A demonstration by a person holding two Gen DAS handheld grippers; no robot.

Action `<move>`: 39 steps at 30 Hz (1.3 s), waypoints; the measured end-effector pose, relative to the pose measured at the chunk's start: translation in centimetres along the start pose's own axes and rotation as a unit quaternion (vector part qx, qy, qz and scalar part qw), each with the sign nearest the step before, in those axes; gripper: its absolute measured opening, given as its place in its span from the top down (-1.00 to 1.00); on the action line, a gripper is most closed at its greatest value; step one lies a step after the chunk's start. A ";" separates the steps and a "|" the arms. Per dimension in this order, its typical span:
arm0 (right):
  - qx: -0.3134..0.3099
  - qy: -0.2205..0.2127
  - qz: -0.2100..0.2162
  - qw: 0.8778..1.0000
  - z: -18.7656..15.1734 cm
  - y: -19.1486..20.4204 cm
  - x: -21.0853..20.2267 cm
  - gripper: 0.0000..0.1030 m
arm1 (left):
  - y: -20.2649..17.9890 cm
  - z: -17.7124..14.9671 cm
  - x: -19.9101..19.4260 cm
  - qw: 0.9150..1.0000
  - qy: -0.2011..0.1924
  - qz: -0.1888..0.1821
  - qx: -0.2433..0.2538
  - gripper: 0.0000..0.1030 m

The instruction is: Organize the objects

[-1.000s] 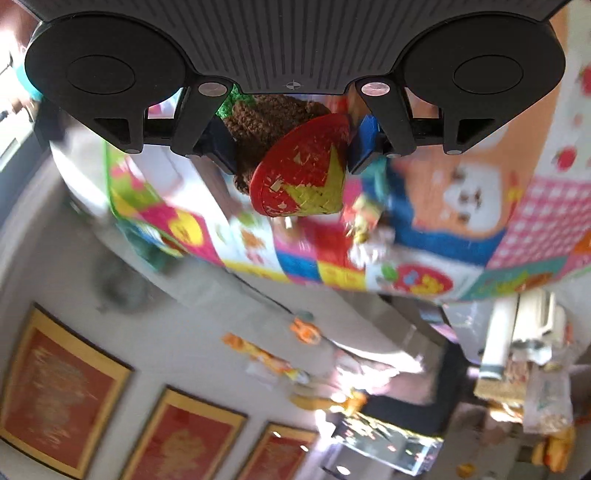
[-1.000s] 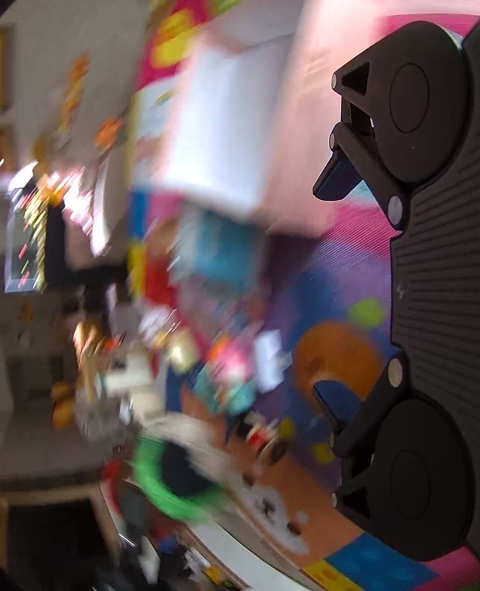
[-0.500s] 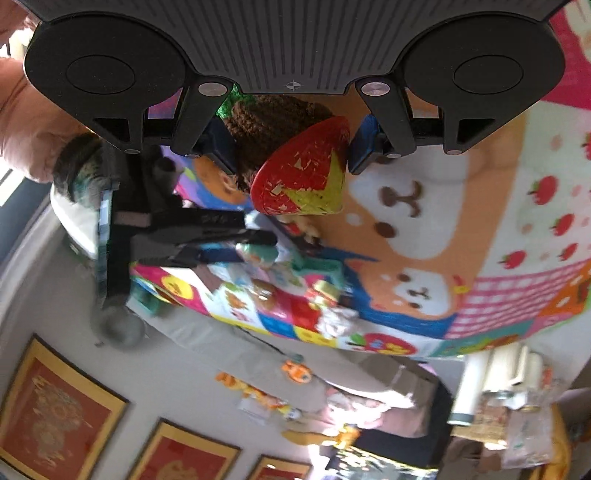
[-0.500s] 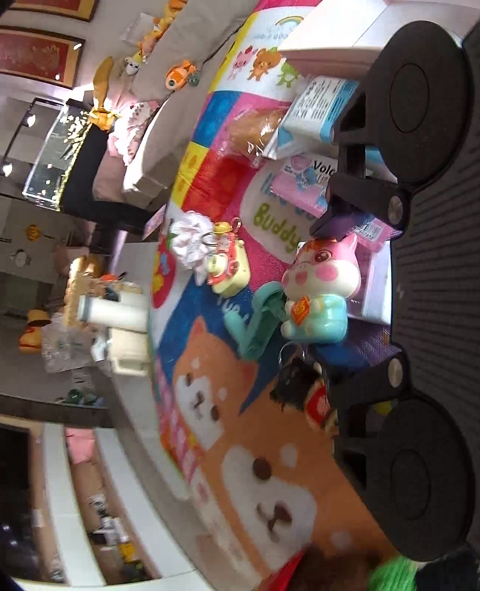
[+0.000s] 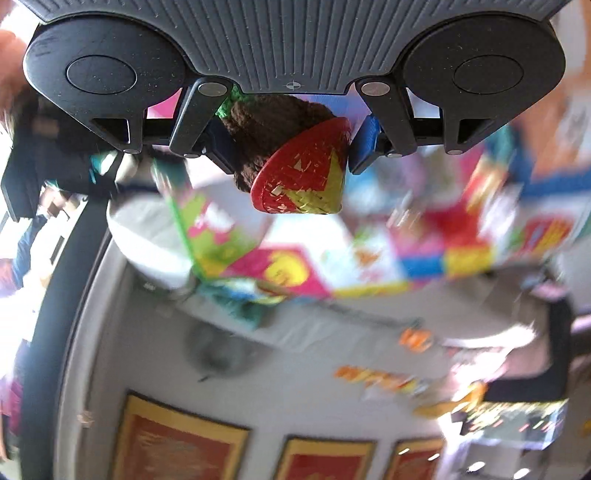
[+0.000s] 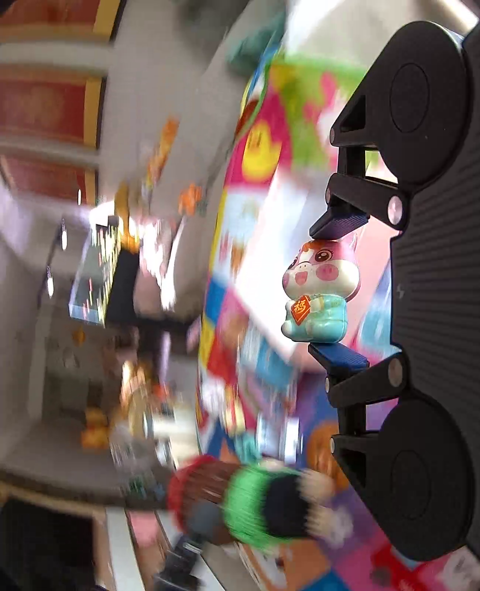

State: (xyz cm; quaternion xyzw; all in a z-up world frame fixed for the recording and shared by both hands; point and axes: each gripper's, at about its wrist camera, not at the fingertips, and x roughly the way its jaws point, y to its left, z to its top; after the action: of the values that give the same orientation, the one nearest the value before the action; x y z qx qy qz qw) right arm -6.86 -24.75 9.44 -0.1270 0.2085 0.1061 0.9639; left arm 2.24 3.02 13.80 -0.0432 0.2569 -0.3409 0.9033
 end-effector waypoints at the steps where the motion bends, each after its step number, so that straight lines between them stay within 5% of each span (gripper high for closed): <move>1: 0.014 -0.002 -0.012 1.000 -0.5 -1.1 -0.4 -0.17 | -0.4 1.4 1.5 1.000 -0.007 -0.001 0.005 -0.40; 5: 0.058 -0.008 -0.052 0.997 -1.9 -4.4 -0.7 -0.18 | -1.7 5.4 9.7 1.000 -0.016 0.012 -0.013 -0.44; 8: 0.083 0.001 -0.062 0.995 -2.9 -5.8 0.1 -0.18 | -1.6 4.7 16.8 0.994 0.031 -0.009 -0.103 -0.32; 12: 0.101 0.012 -0.073 0.992 -3.9 -7.0 1.0 -0.18 | -2.7 2.5 22.5 0.990 0.103 0.045 -0.084 -0.24; 15: 0.104 0.009 -0.077 0.991 -4.3 -7.4 1.1 -0.18 | -2.9 1.9 20.7 0.994 0.063 0.077 -0.055 -0.20; 21: 0.117 0.005 -0.036 0.992 -2.6 -7.6 3.1 -0.18 | -1.3 1.8 12.3 0.994 -0.025 0.072 -0.082 -0.20; 24: 0.133 0.013 -0.016 0.991 -0.9 -7.7 5.9 -0.19 | -0.8 -0.5 8.5 0.993 -0.022 0.101 -0.065 -0.20; 27: 0.137 0.020 -0.025 0.990 0.0 -7.5 8.3 -0.75 | -0.5 -3.8 5.4 0.988 -0.006 0.154 -0.017 -0.20; 30: 0.117 0.010 -0.031 0.993 0.0 -6.2 8.5 -0.77 | 0.9 -5.9 3.9 0.983 0.030 0.182 -0.017 -0.20; 39: 0.104 -0.018 0.003 0.994 -2.3 -0.7 4.8 -0.91 | 3.3 -3.4 8.1 0.984 0.005 0.120 -0.135 -0.20</move>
State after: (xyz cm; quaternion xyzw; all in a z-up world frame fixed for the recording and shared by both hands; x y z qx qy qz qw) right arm -3.28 -25.31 5.48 -0.0230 0.2013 0.0892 0.9752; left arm 7.69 0.65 6.51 -0.1320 0.3080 -0.1928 0.9223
